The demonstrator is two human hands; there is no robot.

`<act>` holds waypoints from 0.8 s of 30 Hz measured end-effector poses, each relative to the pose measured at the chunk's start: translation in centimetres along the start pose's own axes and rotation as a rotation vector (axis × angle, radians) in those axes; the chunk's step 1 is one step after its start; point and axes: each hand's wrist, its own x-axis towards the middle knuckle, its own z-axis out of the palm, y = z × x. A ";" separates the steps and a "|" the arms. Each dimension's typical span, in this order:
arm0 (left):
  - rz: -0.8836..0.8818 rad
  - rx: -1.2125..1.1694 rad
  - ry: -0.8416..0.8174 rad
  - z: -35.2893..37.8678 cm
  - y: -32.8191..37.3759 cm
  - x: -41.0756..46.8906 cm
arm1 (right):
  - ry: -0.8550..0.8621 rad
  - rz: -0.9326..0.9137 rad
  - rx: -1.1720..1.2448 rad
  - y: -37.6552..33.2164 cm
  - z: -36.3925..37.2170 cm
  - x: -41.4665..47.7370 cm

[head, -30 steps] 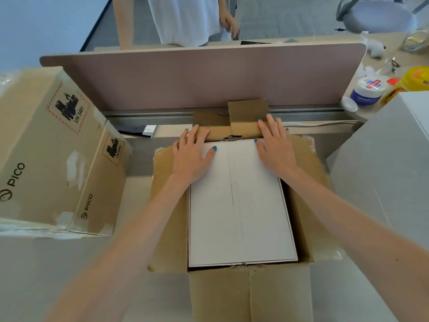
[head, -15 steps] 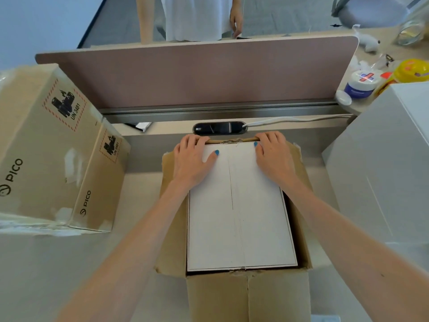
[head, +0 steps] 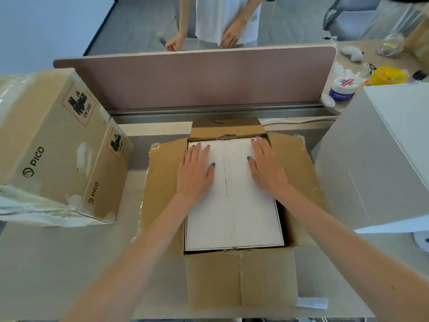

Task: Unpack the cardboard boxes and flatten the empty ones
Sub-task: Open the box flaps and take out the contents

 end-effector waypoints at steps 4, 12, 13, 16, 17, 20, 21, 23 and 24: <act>-0.062 0.063 -0.063 -0.5 1.9 -3.3 | -0.033 0.041 0.069 -0.4 0.1 -3.8; -0.226 -0.012 -0.162 -1.6 5.8 -9.9 | 0.010 0.098 0.098 -1.3 -0.8 -9.5; -0.246 -0.028 -0.158 -1.7 6.2 -10.7 | 0.007 0.100 0.098 -1.3 -0.8 -10.0; -0.350 -0.062 -0.155 -1.9 7.2 -12.3 | 0.011 0.125 0.052 -1.4 -0.6 -11.6; -0.390 -0.062 -0.150 -2.1 7.6 -12.6 | 0.018 0.132 0.044 -1.4 -0.6 -12.1; -0.462 -0.039 -0.148 -2.4 8.6 -12.9 | 0.044 0.151 0.078 -1.6 -0.9 -13.2; -0.481 -0.041 -0.147 -2.4 8.8 -12.7 | 0.047 0.157 0.097 -1.6 -1.1 -13.3; -0.527 -0.048 -0.148 -2.4 9.0 -12.1 | 0.044 0.161 0.138 -1.6 -1.3 -13.5; -0.554 -0.047 -0.152 -2.4 9.2 -11.7 | 0.039 0.157 0.153 -1.5 -1.3 -13.5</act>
